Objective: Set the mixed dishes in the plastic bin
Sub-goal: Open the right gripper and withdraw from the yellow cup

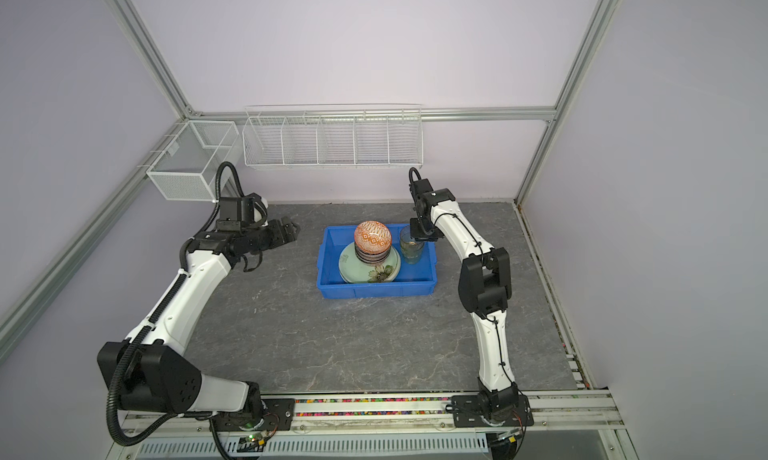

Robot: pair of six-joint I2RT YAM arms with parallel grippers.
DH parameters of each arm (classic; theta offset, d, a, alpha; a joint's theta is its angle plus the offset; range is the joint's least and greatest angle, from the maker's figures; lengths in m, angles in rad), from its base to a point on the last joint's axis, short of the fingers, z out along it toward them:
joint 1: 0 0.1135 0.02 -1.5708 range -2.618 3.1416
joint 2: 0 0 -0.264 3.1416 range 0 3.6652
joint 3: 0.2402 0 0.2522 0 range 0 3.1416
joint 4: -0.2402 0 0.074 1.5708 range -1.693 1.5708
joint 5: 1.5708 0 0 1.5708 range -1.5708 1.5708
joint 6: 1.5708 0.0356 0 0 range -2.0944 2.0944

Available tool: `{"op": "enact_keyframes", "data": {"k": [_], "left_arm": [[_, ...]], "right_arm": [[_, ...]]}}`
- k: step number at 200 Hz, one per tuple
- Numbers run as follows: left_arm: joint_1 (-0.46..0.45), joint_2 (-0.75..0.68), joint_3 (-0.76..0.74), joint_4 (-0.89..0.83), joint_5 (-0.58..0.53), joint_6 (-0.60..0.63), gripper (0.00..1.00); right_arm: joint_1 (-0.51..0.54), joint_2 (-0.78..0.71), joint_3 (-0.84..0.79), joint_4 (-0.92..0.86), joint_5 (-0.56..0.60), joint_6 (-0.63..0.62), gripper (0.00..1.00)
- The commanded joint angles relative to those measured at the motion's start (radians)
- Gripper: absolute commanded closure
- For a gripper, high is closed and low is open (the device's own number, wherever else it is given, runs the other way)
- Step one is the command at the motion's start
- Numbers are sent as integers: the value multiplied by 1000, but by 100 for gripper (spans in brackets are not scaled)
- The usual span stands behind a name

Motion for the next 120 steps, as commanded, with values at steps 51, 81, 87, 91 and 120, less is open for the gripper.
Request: {"op": "enact_keyframes", "data": {"k": [51, 81, 87, 91, 120], "left_arm": [[50, -91, -79, 115, 25, -2, 7], [72, -157, -171, 230, 10, 27, 6], [72, -176, -195, 261, -4, 35, 5], [72, -190, -213, 284, -10, 46, 4], [72, -294, -364, 462, -56, 122, 1]], "right_arm": [[4, -216, -54, 36, 30, -8, 49], [6, -322, -134, 80, 7, -23, 42], [5, -346, -161, 96, -5, -31, 40], [6, -364, -178, 107, -13, -33, 39], [5, -516, -358, 221, -43, -41, 10]]}}
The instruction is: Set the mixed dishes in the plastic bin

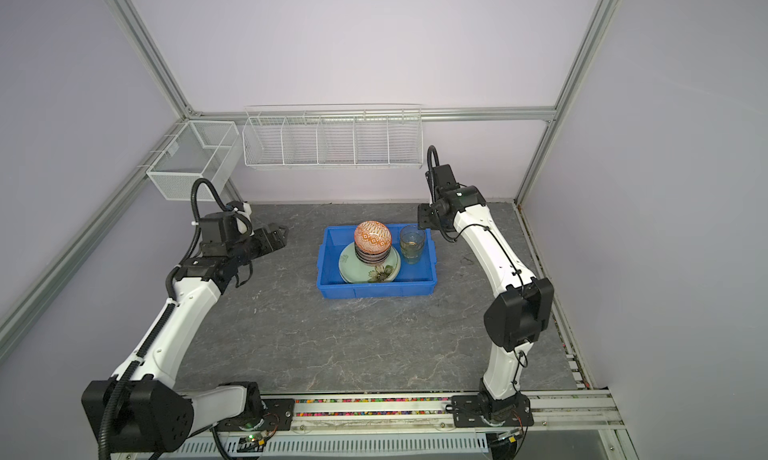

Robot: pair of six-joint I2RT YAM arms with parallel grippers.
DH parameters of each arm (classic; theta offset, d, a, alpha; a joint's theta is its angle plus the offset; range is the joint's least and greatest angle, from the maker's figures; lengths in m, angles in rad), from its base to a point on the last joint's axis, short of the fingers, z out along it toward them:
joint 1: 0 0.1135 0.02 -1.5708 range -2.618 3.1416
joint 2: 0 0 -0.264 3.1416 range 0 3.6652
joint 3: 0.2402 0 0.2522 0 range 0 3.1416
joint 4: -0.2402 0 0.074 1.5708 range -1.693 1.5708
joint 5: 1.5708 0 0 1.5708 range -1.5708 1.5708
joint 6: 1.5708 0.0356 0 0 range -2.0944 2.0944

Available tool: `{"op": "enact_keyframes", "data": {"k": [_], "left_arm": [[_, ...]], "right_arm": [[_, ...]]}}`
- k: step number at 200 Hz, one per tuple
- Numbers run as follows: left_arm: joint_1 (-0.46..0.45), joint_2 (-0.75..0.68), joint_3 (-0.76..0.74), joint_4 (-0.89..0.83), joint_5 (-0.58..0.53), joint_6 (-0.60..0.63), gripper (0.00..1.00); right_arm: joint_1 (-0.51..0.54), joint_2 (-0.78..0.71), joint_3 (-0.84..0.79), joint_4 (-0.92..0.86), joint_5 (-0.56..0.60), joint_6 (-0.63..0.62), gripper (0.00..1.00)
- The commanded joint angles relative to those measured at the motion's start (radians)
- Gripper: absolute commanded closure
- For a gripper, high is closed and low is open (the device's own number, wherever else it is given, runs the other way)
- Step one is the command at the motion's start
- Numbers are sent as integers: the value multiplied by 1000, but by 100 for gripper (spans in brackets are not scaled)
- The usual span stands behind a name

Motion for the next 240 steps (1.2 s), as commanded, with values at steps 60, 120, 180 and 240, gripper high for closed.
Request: {"op": "enact_keyframes", "data": {"k": [60, 120, 180, 240], "left_arm": [[0, -239, -391, 530, -259, 104, 1], [-1, -246, -490, 634, -274, 116, 1], [-7, -251, -545, 652, -334, 244, 1], [-7, -197, -602, 720, -389, 320, 1]], "right_arm": [[3, -355, -474, 257, 9, -23, 12], [-4, -513, -703, 368, 97, -67, 12], [-14, -617, -859, 477, 122, -156, 12], [-62, -752, -1138, 793, 110, -127, 12]]}}
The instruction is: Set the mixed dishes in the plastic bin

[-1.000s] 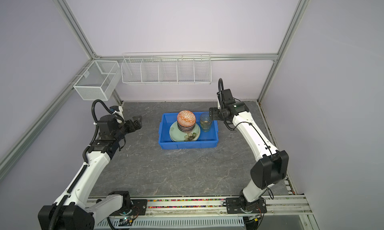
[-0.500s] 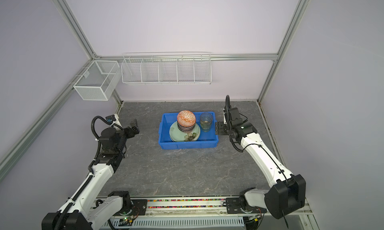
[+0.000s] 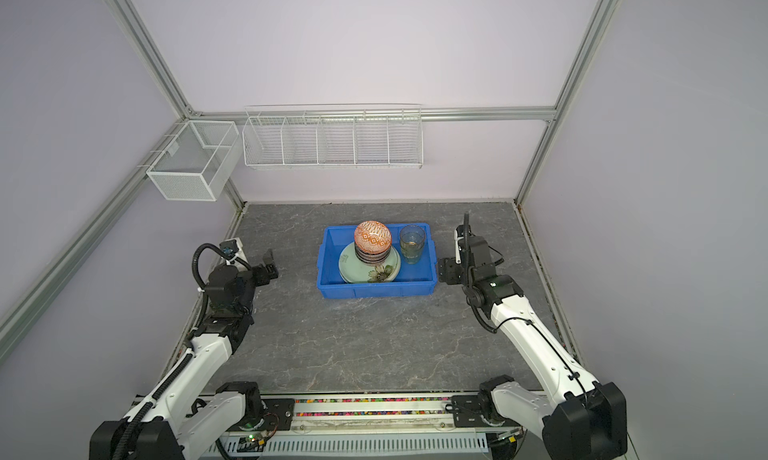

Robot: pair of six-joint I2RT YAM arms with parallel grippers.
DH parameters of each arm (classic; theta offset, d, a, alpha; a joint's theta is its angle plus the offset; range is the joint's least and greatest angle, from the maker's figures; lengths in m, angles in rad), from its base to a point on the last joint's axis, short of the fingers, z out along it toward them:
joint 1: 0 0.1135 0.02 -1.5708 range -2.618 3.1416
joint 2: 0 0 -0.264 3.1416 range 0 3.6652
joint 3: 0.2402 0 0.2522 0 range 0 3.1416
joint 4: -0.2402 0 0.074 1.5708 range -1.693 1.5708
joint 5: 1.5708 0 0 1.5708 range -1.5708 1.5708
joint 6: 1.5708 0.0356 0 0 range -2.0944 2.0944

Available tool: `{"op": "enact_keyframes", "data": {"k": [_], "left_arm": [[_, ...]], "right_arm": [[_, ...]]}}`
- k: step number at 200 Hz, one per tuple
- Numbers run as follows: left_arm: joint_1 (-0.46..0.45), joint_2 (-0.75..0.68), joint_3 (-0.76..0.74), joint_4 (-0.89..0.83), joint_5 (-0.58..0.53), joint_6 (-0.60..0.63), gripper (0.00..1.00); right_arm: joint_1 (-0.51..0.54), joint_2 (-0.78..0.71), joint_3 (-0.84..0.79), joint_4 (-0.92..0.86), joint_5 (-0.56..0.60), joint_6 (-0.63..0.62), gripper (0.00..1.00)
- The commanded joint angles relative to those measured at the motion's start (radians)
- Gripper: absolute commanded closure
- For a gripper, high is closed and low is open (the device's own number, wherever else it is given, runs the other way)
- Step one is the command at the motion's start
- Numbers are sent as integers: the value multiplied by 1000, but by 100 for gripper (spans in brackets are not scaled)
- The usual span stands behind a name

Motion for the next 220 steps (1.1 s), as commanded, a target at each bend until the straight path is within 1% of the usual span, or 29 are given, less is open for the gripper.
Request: {"op": "enact_keyframes", "data": {"k": [1, 15, 29, 41, 53, 56, 66, 80, 91, 101, 109, 118, 132, 157, 173, 184, 197, 210, 220], "left_arm": [[-4, 36, -18, 70, -37, 52, 1], [-4, 80, -41, 138, -42, 36, 1], [-4, 135, -60, 214, -43, 12, 1], [-4, 187, -68, 268, -53, 7, 1], [-4, 237, -80, 331, -68, 13, 1], [-4, 249, -84, 347, -72, 16, 1], [-4, 290, -91, 399, -95, 34, 1], [-4, 355, -89, 458, -121, 26, 1], [-4, 404, -92, 515, -111, 27, 1], [-4, 438, -94, 540, -99, 34, 1], [-4, 461, -101, 569, -90, 40, 1], [-4, 486, -108, 605, -89, 40, 1], [-4, 523, -121, 663, -86, 40, 1], [-4, 593, -143, 772, -80, 46, 1], [-4, 579, -135, 729, -87, 36, 1], [-4, 587, -130, 739, -96, 32, 1], [-4, 585, -118, 708, -88, 34, 1], [-4, 590, -102, 693, -86, 37, 1], [-4, 586, -88, 655, -82, 37, 1]], "right_arm": [[-25, -58, -120, 202, 5, 4, 12], [-33, -77, -187, 291, 31, -41, 12], [-45, -79, -224, 327, 41, -99, 11], [-75, -81, -240, 334, 11, -117, 11], [-108, -89, -264, 353, -52, -107, 11], [-141, -92, -272, 362, -66, -102, 12], [-178, -101, -304, 409, -100, -96, 11], [-209, -106, -348, 482, -90, -122, 11], [-223, -101, -378, 539, -73, -166, 12], [-236, -83, -399, 588, -44, -189, 11], [-255, -63, -417, 633, -42, -201, 12], [-280, -31, -433, 692, -63, -210, 12], [-317, 25, -444, 762, -105, -182, 12], [-336, 153, -444, 896, -164, -175, 12], [-337, 230, -442, 973, -169, -190, 12], [-337, 270, -436, 1012, -179, -202, 12], [-337, 288, -418, 1005, -193, -191, 12], [-337, 337, -427, 1087, -210, -183, 12], [-336, 381, -426, 1115, -216, -185, 12]]}}
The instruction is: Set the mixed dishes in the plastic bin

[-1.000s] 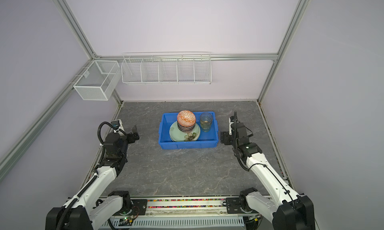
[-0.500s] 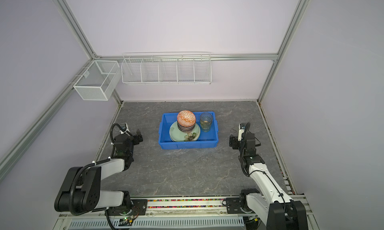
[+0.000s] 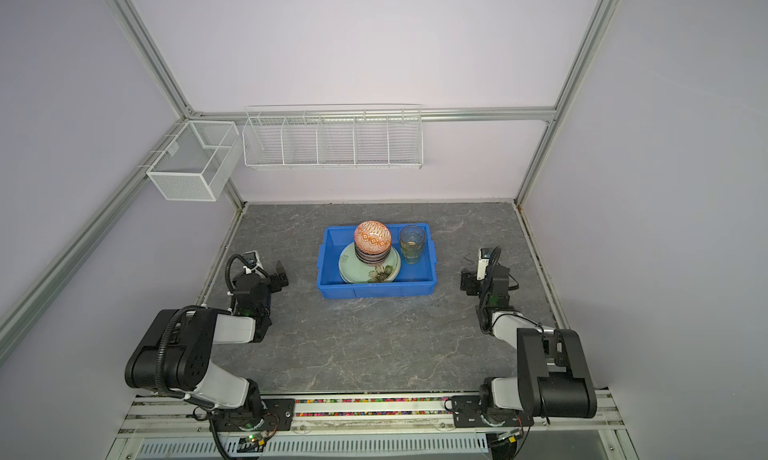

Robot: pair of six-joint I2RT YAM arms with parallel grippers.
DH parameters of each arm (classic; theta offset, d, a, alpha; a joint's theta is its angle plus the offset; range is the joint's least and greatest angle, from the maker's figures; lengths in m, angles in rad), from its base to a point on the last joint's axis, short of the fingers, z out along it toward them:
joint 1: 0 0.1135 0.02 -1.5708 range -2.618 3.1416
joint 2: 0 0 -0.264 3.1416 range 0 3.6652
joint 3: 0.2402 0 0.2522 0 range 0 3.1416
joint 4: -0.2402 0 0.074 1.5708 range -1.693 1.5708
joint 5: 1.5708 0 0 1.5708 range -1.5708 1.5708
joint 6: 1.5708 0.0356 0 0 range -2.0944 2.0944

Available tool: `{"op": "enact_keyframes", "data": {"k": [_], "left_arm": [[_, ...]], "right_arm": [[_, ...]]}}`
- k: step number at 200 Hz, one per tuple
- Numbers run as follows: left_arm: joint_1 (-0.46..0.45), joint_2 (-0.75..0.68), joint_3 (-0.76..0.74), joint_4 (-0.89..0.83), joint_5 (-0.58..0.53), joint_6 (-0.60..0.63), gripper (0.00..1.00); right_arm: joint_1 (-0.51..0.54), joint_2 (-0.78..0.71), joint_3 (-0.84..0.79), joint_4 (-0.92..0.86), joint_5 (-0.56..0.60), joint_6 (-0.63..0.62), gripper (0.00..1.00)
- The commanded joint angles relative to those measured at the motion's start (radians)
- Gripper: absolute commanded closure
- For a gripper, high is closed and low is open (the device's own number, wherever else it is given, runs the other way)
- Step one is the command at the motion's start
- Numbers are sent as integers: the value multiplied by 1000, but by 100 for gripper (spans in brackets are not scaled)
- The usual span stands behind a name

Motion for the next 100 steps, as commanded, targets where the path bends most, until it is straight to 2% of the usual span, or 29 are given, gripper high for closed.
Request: {"op": "enact_keyframes", "data": {"k": [1, 21, 36, 59, 77, 100], "left_arm": [[-4, 4, 43, -21, 2, 8, 1], [-4, 6, 48, -25, -1, 7, 1], [-4, 6, 52, -33, -1, 5, 1], [-4, 6, 58, -44, -5, 1, 1], [-4, 6, 58, -44, -6, 1, 1], [-2, 3, 59, -52, 68, 26, 1]], "right_arm": [[-3, 78, 3, 170, -48, -19, 12], [-4, 144, -37, 315, -36, -16, 12], [-3, 128, -26, 265, -48, -20, 12], [-5, 132, -28, 275, -53, -19, 12], [0, 130, -50, 316, -105, -48, 12], [-1, 132, -52, 322, -127, -54, 12]]}}
